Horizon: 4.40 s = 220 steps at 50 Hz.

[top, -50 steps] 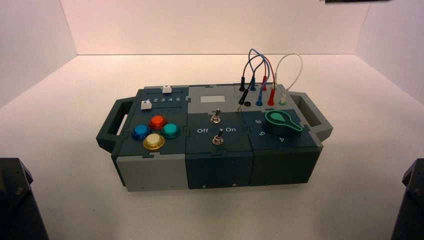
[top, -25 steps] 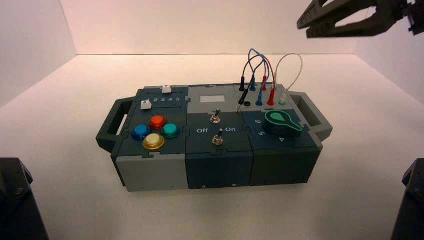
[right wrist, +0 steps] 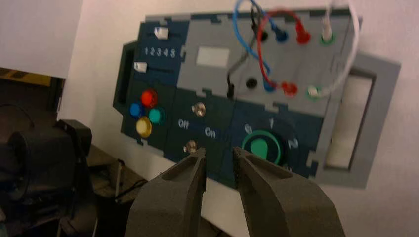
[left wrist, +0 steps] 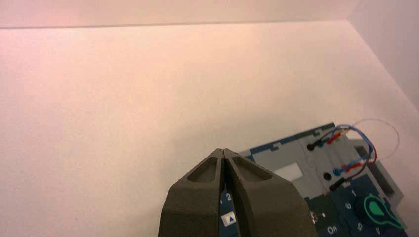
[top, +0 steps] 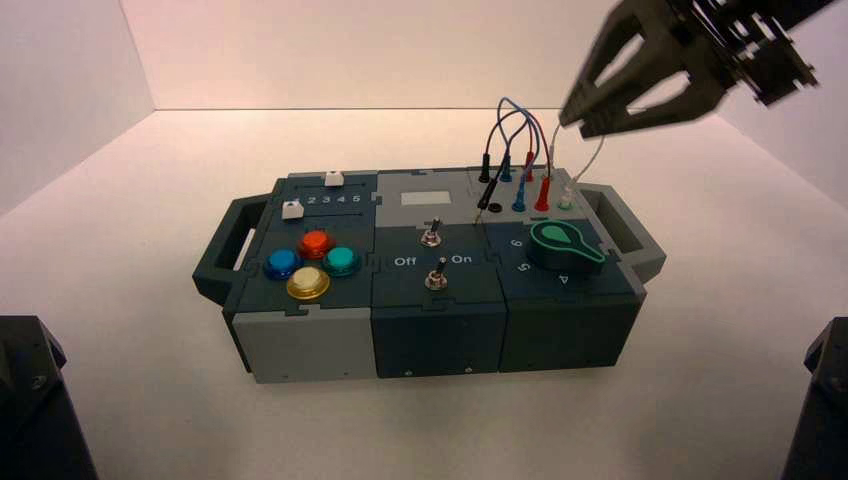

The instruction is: Insert the black wire.

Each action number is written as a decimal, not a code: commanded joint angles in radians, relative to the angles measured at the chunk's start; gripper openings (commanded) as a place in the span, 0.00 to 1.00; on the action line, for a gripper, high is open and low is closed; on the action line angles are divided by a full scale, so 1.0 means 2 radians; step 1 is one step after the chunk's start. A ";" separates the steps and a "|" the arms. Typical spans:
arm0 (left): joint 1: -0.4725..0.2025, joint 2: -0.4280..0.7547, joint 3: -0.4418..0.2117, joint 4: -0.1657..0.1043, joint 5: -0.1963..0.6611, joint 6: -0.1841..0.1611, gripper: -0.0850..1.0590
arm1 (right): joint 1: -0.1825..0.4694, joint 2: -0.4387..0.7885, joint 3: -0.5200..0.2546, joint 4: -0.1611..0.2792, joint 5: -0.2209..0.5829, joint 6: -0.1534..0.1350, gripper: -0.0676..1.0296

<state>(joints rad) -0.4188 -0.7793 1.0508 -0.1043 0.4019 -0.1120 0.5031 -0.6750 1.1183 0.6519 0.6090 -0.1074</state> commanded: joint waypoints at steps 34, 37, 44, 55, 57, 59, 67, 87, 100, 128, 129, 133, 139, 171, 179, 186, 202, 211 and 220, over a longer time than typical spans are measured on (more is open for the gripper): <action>-0.133 0.068 0.025 -0.012 -0.025 -0.036 0.05 | 0.052 0.142 -0.055 0.006 -0.042 -0.008 0.36; -0.134 0.067 0.031 -0.013 -0.025 -0.038 0.05 | 0.052 0.155 -0.059 0.006 -0.043 -0.008 0.37; -0.136 0.059 0.041 -0.014 -0.025 -0.038 0.05 | 0.058 0.183 -0.068 0.006 -0.053 -0.008 0.40; -0.136 0.054 0.044 -0.014 -0.025 -0.037 0.05 | 0.065 0.208 -0.084 0.007 -0.062 -0.008 0.40; -0.136 0.055 0.044 -0.014 -0.026 -0.036 0.05 | 0.065 0.214 -0.085 0.007 -0.064 -0.008 0.40; -0.136 0.057 0.044 -0.014 -0.026 -0.035 0.05 | 0.065 0.218 -0.085 0.007 -0.067 -0.008 0.40; -0.136 0.058 0.043 -0.014 -0.026 -0.035 0.05 | 0.065 0.235 -0.085 0.006 -0.077 -0.008 0.40; -0.136 0.062 0.033 -0.013 -0.023 -0.035 0.05 | 0.065 0.269 -0.106 0.006 -0.082 -0.008 0.40; -0.136 0.067 0.031 -0.013 -0.023 -0.032 0.05 | 0.064 0.285 -0.110 0.005 -0.082 -0.008 0.40; -0.136 0.067 0.029 -0.012 -0.022 -0.031 0.05 | 0.063 0.321 -0.134 0.000 -0.081 -0.008 0.40; -0.136 0.067 0.029 -0.012 -0.022 -0.031 0.05 | 0.062 0.321 -0.134 -0.001 -0.081 -0.008 0.40; -0.136 0.067 0.029 -0.012 -0.022 -0.031 0.05 | 0.062 0.322 -0.137 -0.002 -0.081 -0.008 0.40; -0.136 0.068 0.029 -0.011 -0.022 -0.031 0.05 | 0.061 0.324 -0.140 -0.004 -0.081 -0.008 0.40; -0.136 0.075 0.027 -0.011 -0.022 -0.031 0.05 | 0.038 0.322 -0.144 -0.016 -0.066 -0.008 0.40; -0.136 0.076 0.027 -0.011 -0.022 -0.031 0.05 | 0.034 0.318 -0.145 -0.019 -0.062 -0.008 0.40; -0.136 0.079 0.025 -0.011 -0.023 -0.031 0.05 | 0.034 0.318 -0.146 -0.020 -0.061 -0.008 0.39; -0.136 0.087 0.020 -0.011 -0.022 -0.031 0.05 | 0.034 0.321 -0.147 -0.023 -0.057 -0.008 0.31; -0.136 0.091 0.019 -0.011 -0.025 -0.031 0.05 | 0.034 0.325 -0.146 -0.024 -0.057 -0.006 0.10; -0.136 0.094 0.019 -0.011 -0.026 -0.031 0.05 | 0.034 0.335 -0.148 -0.026 -0.058 -0.006 0.04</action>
<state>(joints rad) -0.6872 -0.5921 1.1213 -0.1273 0.3605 -0.1764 0.5768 -0.0015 0.8422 0.6044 0.4985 -0.1166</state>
